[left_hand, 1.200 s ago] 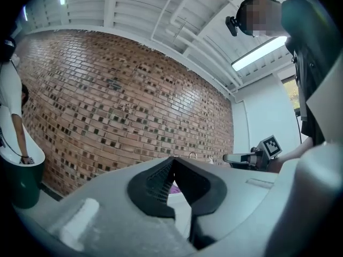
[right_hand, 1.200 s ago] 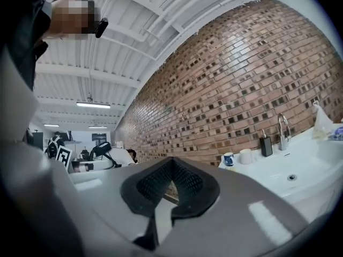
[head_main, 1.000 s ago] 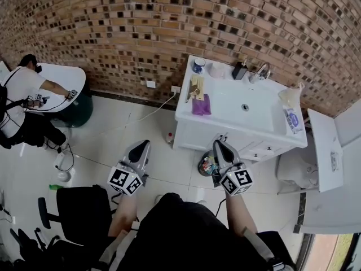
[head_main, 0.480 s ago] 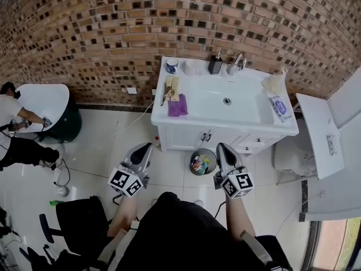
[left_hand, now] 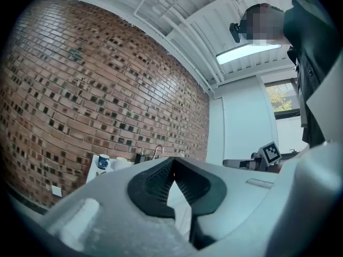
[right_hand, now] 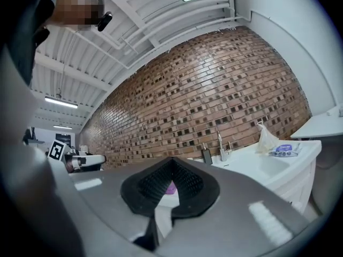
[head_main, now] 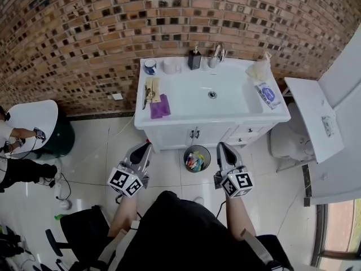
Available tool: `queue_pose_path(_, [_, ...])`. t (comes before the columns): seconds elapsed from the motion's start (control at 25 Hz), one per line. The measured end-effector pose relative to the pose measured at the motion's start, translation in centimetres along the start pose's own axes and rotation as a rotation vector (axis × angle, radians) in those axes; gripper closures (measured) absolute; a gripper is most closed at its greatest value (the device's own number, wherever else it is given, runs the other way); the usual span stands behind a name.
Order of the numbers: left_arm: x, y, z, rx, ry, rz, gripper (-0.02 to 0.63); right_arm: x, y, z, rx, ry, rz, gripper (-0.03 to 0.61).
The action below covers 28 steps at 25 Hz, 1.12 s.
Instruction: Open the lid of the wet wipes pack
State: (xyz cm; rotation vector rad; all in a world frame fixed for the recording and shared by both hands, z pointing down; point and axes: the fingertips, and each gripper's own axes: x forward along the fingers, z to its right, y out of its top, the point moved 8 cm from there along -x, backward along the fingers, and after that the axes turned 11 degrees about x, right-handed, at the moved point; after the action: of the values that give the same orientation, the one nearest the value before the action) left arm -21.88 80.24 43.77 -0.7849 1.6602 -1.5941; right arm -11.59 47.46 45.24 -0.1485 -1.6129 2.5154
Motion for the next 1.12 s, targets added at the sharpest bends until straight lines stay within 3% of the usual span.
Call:
queue_pose_path(0.24, [3.9,-0.3,2.3,-0.011,-0.077,0.004,0.614,-2.7,1.5,2.5,-0.017,-0.066,0.026,0.575])
queue_pose_path(0.72, [13.0,-1.9,10.5,-0.044,-0.251,-0.008,0.614,-11.8,4.7,10.3,-0.035,-0.291,0.079,0.575])
queue_pose_path(0.96, [16.9,-1.9,14.5,-0.041,-0.335,0.01,0.614,-15.8,6.7,12.8,-0.061,-0.364,0.127,0.575])
queue_pose_path(1.12, [18.9,-1.9,16.7,-0.051,-0.38,0.005,0.614,-18.1,6.9,14.1,-0.059,-0.46,0.132,0.575])
